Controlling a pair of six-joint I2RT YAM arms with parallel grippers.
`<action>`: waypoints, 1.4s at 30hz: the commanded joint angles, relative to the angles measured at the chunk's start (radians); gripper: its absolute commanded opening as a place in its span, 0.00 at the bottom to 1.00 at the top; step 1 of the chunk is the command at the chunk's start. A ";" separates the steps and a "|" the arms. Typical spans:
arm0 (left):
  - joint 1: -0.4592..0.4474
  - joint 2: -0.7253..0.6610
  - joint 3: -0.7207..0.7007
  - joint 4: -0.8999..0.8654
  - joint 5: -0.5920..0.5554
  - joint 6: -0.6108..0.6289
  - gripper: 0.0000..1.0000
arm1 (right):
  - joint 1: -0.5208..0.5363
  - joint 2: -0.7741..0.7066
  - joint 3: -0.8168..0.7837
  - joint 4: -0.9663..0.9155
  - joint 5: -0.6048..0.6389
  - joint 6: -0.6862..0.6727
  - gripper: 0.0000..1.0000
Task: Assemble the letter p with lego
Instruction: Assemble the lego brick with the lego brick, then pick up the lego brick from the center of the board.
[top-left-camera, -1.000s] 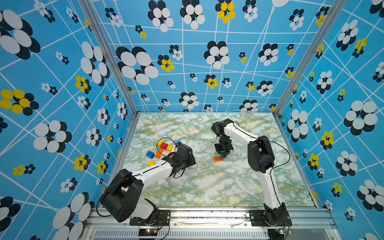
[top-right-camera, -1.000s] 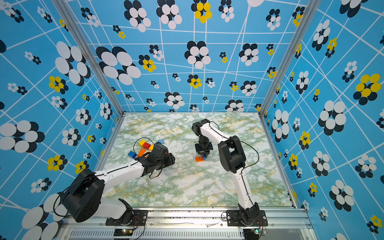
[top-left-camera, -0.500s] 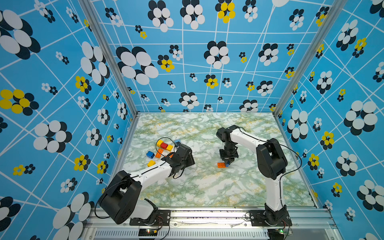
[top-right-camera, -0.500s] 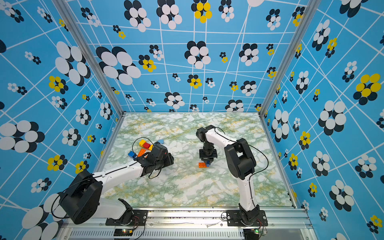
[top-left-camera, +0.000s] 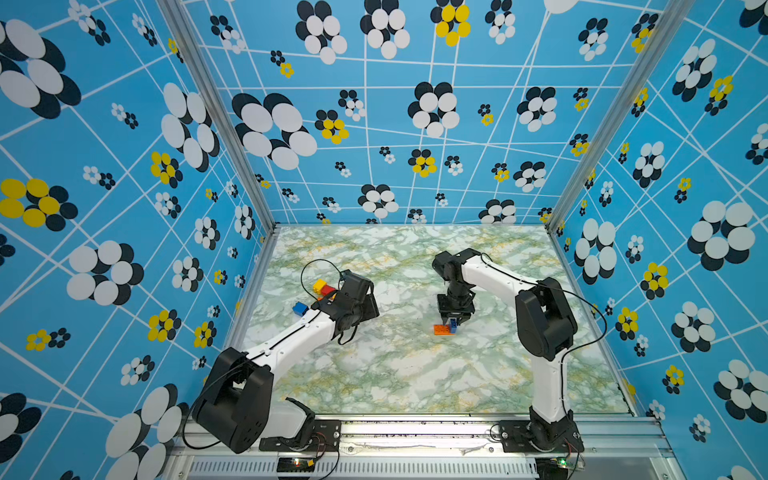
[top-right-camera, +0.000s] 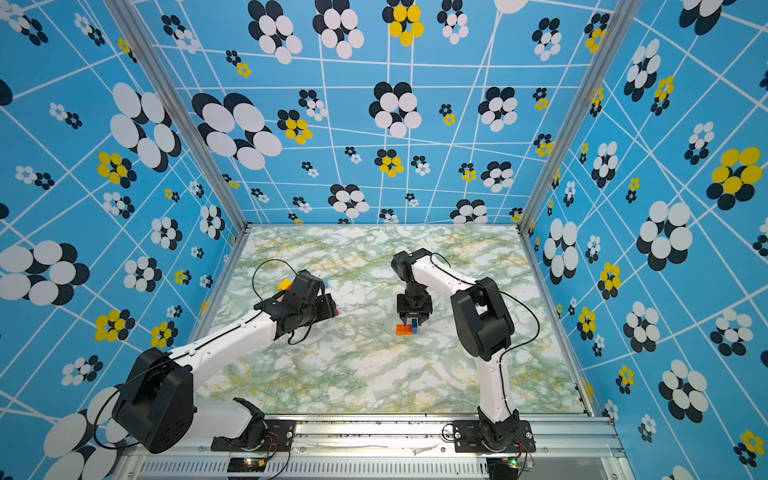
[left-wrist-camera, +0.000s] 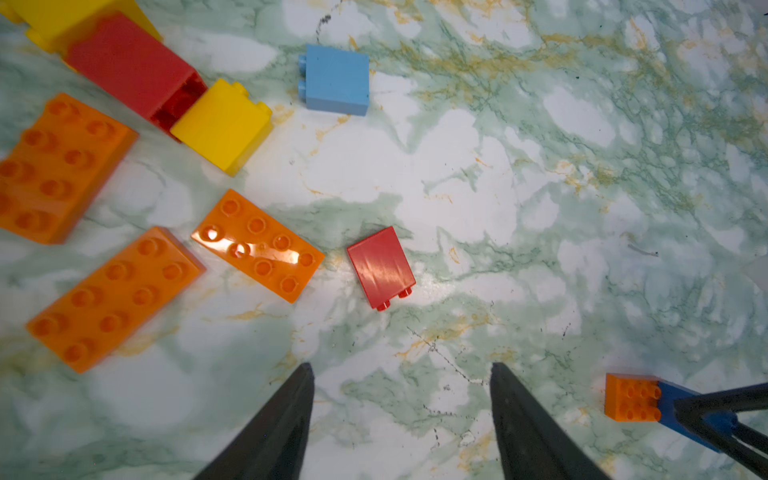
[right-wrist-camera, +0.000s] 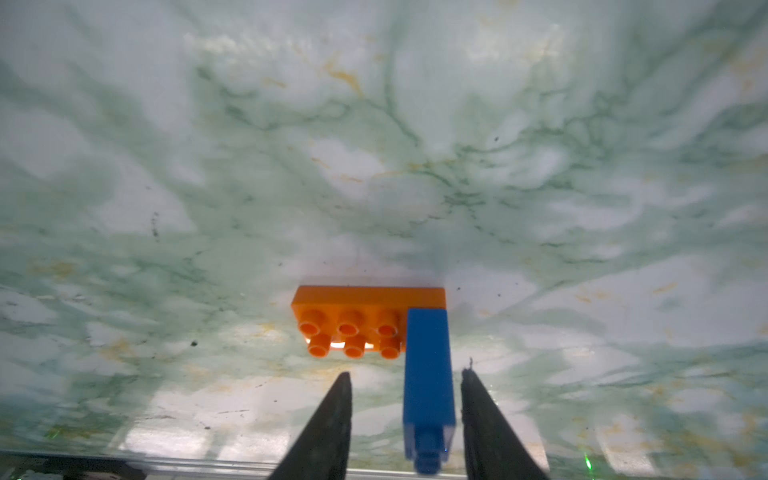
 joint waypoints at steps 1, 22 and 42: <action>0.006 0.069 0.078 -0.118 -0.032 0.075 0.69 | -0.001 -0.070 0.010 -0.001 0.014 -0.007 0.49; -0.015 0.462 0.347 -0.237 -0.107 -0.018 0.65 | -0.001 -0.490 -0.285 0.333 0.076 -0.109 0.55; -0.025 0.463 0.305 -0.145 -0.091 -0.068 0.25 | -0.001 -0.592 -0.439 0.533 -0.002 -0.034 0.55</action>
